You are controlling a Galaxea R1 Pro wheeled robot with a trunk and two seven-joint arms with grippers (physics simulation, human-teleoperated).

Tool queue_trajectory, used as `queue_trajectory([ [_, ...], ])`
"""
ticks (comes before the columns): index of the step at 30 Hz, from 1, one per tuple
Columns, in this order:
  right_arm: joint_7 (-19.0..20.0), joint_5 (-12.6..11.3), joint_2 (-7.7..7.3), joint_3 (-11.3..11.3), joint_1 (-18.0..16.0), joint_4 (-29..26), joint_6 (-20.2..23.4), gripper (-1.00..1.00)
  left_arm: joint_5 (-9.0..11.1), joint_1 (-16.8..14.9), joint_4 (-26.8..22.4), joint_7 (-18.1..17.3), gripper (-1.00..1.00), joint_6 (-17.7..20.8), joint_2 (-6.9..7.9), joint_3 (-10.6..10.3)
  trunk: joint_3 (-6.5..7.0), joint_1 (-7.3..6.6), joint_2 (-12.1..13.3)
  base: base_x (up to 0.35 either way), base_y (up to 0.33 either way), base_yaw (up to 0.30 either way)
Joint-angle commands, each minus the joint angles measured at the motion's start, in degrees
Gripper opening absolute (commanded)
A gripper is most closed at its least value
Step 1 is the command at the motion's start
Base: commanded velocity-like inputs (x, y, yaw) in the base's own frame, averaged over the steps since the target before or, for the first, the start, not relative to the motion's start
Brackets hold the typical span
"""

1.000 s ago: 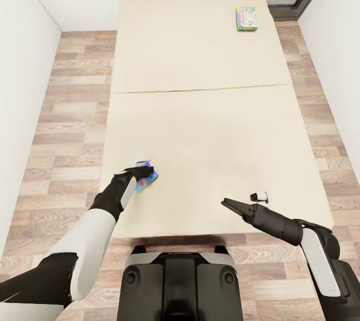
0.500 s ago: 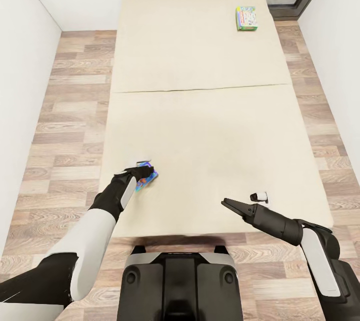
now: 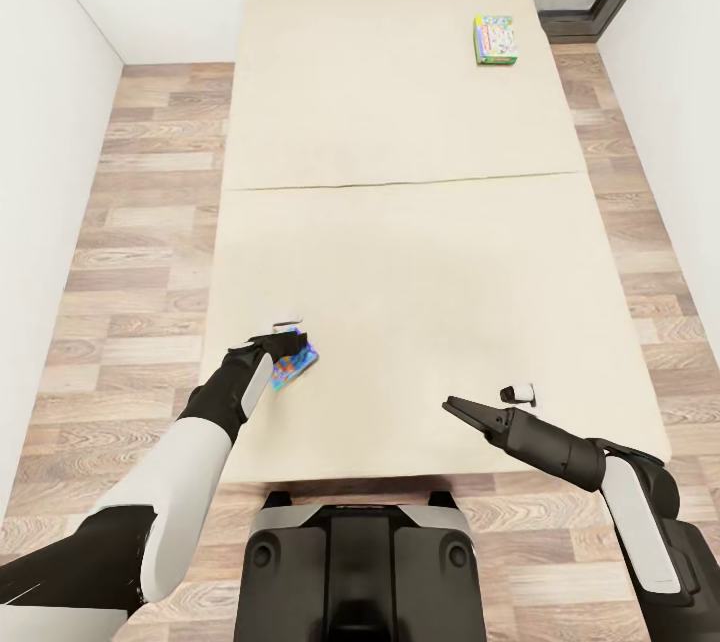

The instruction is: Put all the toys in the child's room - the three board games (two on the bed and one on the table), the two jigsaw puzzles on the table, and the tennis ball on the table - inside the toy box on the table in the child's room.

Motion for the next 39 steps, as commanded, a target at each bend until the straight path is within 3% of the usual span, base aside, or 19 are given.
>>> queue_trajectory([
  [1,0.3,0.2,0.0,0.0,0.0,0.0,0.2,1.0,0.2,0.0,-0.1,0.1,1.0,0.3,-0.06,0.2,-0.06,0.03,-0.1,0.01,0.004,0.0],
  [25,0.3,0.2,-0.25,0.0,0.0,-0.1,0.2,1.0,-0.3,0.0,-0.1,0.1,1.0,0.3,-0.01,0.2,-0.09,0.03,-0.1,0.001,0.0,0.0],
  [39,0.3,0.1,-0.11,0.0,0.0,0.0,0.2,1.0,-0.4,0.0,-0.1,0.1,1.0,0.3,-0.06,-0.4,-1.16,0.03,-0.1,0.001,0.0,0.0],
])
